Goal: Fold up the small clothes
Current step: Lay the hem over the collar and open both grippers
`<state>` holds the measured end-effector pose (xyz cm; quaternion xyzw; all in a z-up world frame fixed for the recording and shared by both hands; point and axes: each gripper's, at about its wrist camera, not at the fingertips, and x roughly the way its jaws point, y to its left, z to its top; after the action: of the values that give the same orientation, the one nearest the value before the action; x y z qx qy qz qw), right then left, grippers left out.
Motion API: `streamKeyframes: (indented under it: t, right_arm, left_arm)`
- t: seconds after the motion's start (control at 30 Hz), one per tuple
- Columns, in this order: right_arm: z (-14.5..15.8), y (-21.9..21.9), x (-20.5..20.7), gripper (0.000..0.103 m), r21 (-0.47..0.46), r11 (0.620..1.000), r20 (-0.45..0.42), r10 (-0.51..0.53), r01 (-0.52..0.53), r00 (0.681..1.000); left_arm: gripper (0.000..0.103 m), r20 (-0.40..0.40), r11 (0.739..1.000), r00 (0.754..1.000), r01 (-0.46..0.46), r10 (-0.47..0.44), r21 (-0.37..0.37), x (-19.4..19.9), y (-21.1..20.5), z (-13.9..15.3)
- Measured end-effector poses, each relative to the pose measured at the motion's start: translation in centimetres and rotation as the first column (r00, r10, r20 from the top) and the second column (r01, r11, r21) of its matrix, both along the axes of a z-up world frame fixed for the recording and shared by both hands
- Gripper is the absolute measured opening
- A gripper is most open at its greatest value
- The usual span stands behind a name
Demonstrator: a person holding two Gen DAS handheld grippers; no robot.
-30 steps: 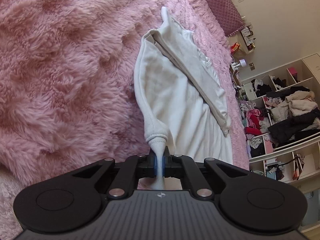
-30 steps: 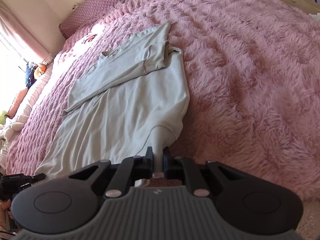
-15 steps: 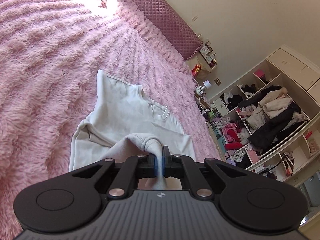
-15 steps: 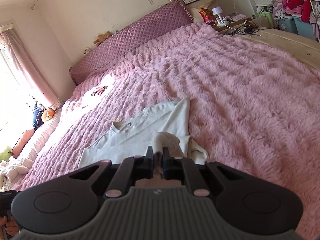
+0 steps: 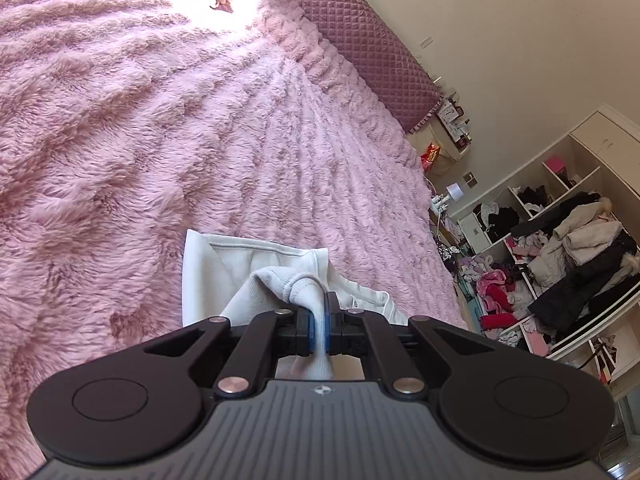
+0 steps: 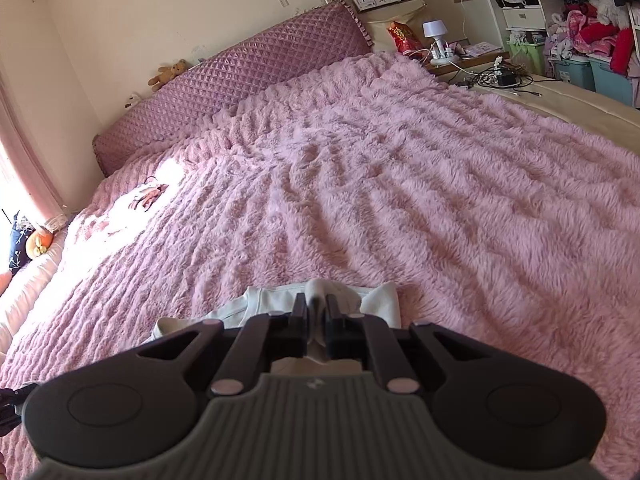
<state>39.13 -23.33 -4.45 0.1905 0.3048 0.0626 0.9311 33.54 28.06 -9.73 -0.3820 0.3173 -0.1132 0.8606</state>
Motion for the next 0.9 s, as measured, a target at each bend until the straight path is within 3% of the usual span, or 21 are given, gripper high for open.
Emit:
streamKeyframes:
  t: [0.33,0.47,0.57,0.7,0.73,0.8,0.9]
  right_arm:
    - [-5.3,2.1,8.6,0.001,-0.1,0.995,-0.033,-0.03,0.026,0.999]
    - [-6.7,2.4,10.0,0.002,-0.088,0.995,-0.034,-0.039,0.036,0.999]
    - [-6.5,1.8,9.9,0.009,-0.065,0.997,-0.005,-0.038,0.037,0.999]
    - [-4.6,0.6,8.0,0.021,-0.059,0.998,0.059,0.013,-0.01,0.998]
    - [-4.2,0.3,7.5,0.021,-0.08,0.996,0.061,0.037,-0.032,0.997]
    - [-3.9,-0.1,6.6,0.022,-0.138,0.989,0.066,0.067,-0.057,0.996]
    - [-4.1,-0.8,5.9,0.023,-0.186,0.978,0.05,0.105,-0.094,0.993]
  left_arm:
    - [0.005,-0.108,0.999,0.994,-0.032,0.036,0.038,5.5,0.5,-6.1]
    - [0.014,-0.161,0.997,0.985,-0.07,0.067,-0.015,6.1,1.1,-7.3]
    - [0.016,-0.157,0.998,0.987,-0.053,0.048,-0.028,5.9,1.6,-6.5]
    - [0.031,-0.127,0.999,0.991,-0.05,0.049,-0.004,4.9,2.2,-4.2]
    - [0.034,-0.112,0.998,0.992,-0.062,0.061,-0.005,4.4,2.5,-3.6]
    - [0.05,-0.073,0.994,0.991,-0.112,0.113,0.015,3.4,3.3,-2.5]
    - [0.054,-0.041,0.99,0.99,-0.136,0.137,0.029,2.7,4.0,-1.7]
